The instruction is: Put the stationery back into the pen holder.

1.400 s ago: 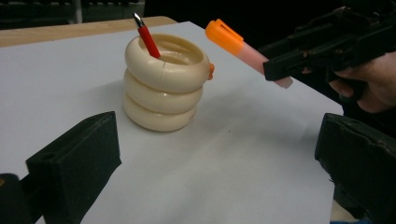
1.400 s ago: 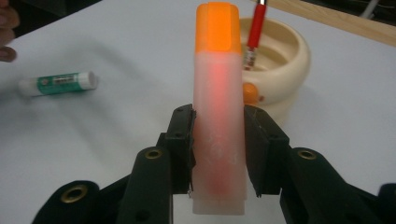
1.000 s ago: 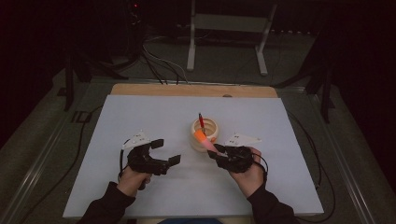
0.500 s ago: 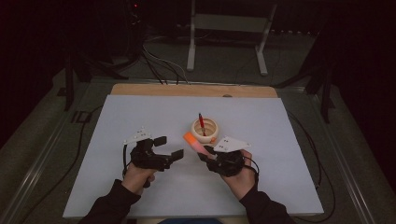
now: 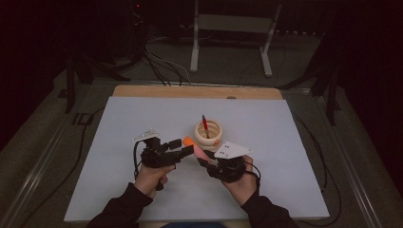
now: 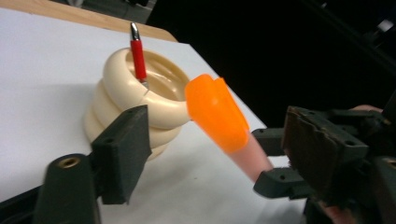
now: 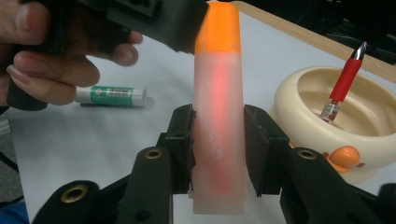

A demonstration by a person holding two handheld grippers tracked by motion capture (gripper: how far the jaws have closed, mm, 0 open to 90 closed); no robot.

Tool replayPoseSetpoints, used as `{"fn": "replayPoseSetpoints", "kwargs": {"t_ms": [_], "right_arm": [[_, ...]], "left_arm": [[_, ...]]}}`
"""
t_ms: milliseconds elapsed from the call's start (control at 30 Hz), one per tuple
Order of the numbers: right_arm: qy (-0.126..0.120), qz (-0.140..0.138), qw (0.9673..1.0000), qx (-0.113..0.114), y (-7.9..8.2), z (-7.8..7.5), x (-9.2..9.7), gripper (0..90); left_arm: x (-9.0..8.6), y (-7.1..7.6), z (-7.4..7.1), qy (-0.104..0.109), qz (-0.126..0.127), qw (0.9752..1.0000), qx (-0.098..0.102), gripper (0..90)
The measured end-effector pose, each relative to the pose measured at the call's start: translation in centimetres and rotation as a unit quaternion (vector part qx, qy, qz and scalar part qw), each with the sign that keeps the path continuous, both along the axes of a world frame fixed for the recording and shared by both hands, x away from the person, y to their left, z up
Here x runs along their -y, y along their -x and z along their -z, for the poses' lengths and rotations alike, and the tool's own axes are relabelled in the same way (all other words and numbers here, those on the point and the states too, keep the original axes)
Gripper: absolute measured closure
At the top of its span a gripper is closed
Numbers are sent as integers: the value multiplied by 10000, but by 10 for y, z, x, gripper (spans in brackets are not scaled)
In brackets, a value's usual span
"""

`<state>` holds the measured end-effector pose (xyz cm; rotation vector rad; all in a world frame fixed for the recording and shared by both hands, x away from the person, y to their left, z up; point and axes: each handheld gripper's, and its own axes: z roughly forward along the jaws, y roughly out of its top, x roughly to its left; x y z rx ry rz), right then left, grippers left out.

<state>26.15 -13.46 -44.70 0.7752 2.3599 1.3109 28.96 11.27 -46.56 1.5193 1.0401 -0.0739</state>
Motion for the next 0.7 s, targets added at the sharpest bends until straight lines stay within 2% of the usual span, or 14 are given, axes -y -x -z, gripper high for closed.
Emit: {"fn": "replayPoseSetpoints", "kwargs": {"t_ms": [133, 267, 367, 600, 667, 700], "right_arm": [[-3, -38, 10000, 5, 1, 1, -1, 650], [30, -57, 10000, 8, 1, 2, -3, 650], [38, -55, 10000, 8, 2, 2, -4, 650], [70, -42, 9999, 65, 3, 3, -4, 650], [130, -56, 9998, 129, 3, 3, -5, 647], [154, -30, 9998, 151, 4, 3, -6, 644]], "left_arm": [[-1, -1, 4, 195, 30, 9997, -106, 443], [0, -2, 6, 297, 85, 9995, -112, 590], [-1, -2, 6, 448, 131, 9987, -184, 639], [1, 0, 1, 508, 262, 9982, -157, 696], [3, 1, -1, 563, 388, 9975, -156, 723], [5, 3, -3, 491, 385, 9980, -82, 733]]}}
